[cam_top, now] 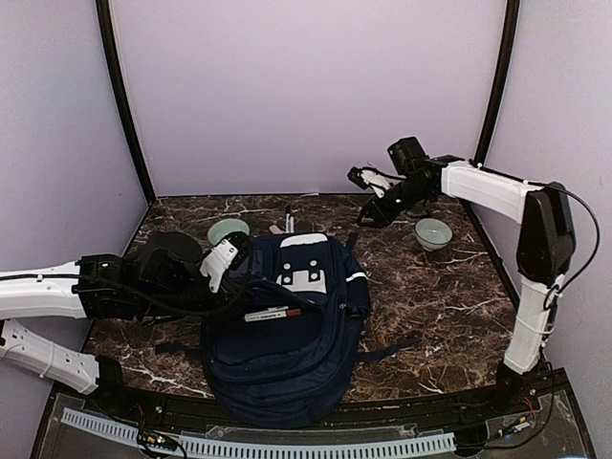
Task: Pack the student bag
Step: Move the student bag to the center of the board.
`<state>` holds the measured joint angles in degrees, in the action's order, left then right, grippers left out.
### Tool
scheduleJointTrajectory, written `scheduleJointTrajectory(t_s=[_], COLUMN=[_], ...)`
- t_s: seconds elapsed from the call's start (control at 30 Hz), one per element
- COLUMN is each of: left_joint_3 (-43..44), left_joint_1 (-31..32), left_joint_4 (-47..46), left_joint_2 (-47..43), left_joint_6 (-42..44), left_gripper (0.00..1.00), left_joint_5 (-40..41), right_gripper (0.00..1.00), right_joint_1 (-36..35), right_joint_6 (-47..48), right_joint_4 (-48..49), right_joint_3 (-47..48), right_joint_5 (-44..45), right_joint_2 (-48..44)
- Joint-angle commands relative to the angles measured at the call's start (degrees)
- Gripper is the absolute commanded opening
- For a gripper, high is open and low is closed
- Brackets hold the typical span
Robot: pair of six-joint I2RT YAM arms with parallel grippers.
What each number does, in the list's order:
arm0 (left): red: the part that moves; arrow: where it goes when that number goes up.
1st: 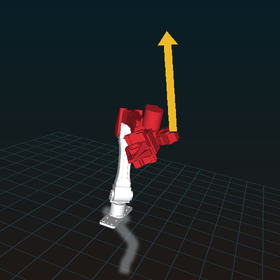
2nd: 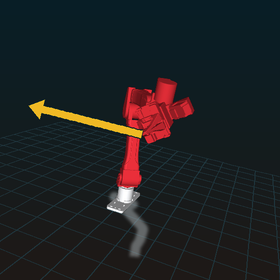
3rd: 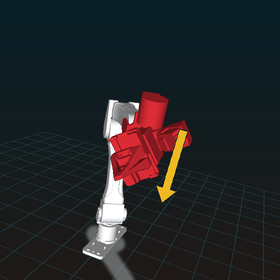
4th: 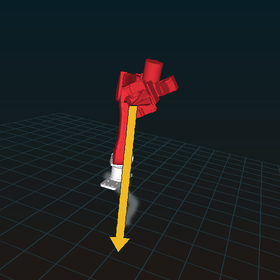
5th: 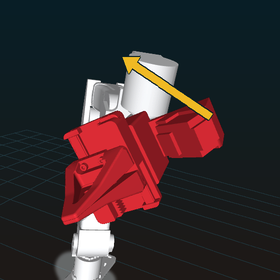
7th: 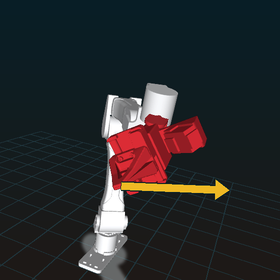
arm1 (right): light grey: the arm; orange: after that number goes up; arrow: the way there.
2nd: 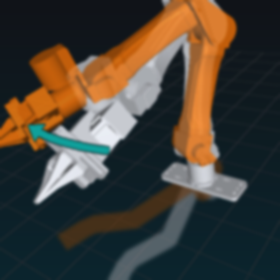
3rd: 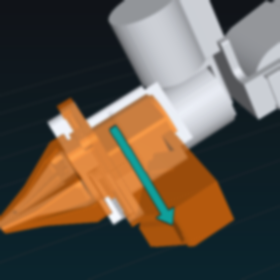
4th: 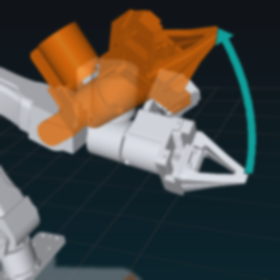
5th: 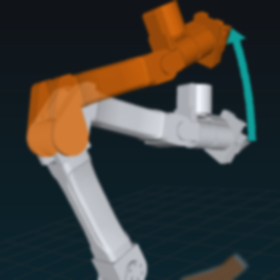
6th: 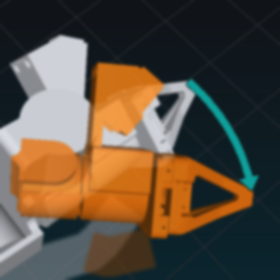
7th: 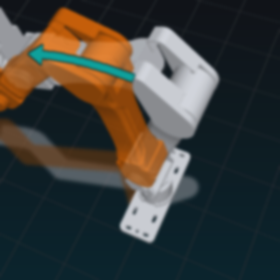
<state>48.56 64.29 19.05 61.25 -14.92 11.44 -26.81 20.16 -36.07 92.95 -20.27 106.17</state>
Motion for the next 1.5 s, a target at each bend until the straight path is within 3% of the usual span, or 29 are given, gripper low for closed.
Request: scheduleJointTrajectory(t_s=[0.0,0.2,0.5,0.9,1.13,1.3,1.33,1.37,1.47], left_joint_3=[-0.9,0.8,2.3,1.6,0.2,-0.5,-0.7,-0.9,-1.6], left_joint_1=[0.0,0.0,0.0,0.0,0.0,0.0,0.0,0.0,0.0], left_joint_4=[5.2,12.4,19.7,21.5,18.3,14.1,13.0,12.0,9.5], left_joint_2=[-4.8,-7.5,-14.6,-22.4,-18.9,-10.1,-8.9,-7.9,-5.8], left_joint_6=[-6.0,-8.9,-9.0,-8.7,-6.0,-4.7,-4.6,-4.4,-3.9], left_gripper=[0.00,0.00,0.00,0.00,0.00,0.00,0.00,0.00,0.00], left_joint_5=[5.3,8.8,18.8,23.8,20.1,14.5,13.3,12.4,10.4], right_gripper=[0.40,0.41,0.46,0.50,0.55,0.67,0.78,0.97,1.00], right_joint_1=[0.4,0.3,-0.8,-6.0,-8.4,-8.9,-9.0,-9.0,-9.0], right_joint_6=[-6.0,-7.0,-7.4,-10.1,-17.9,-23.4,-24.5,-25.3,-27.9], right_joint_4=[0.0,-2.0,-2.3,-0.7,-0.1,4.3,5.1,5.8,7.9], right_joint_3=[8.0,16.5,22.7,27.7,37.7,39.8,40.0,40.3,41.2], right_joint_5=[3.2,5.0,3.2,2.5,5.2,8.9,9.1,8.8,8.1], right_joint_2=[9.3,19.7,27.7,33.0,39.4,41.6,41.9,42.3,43.2])
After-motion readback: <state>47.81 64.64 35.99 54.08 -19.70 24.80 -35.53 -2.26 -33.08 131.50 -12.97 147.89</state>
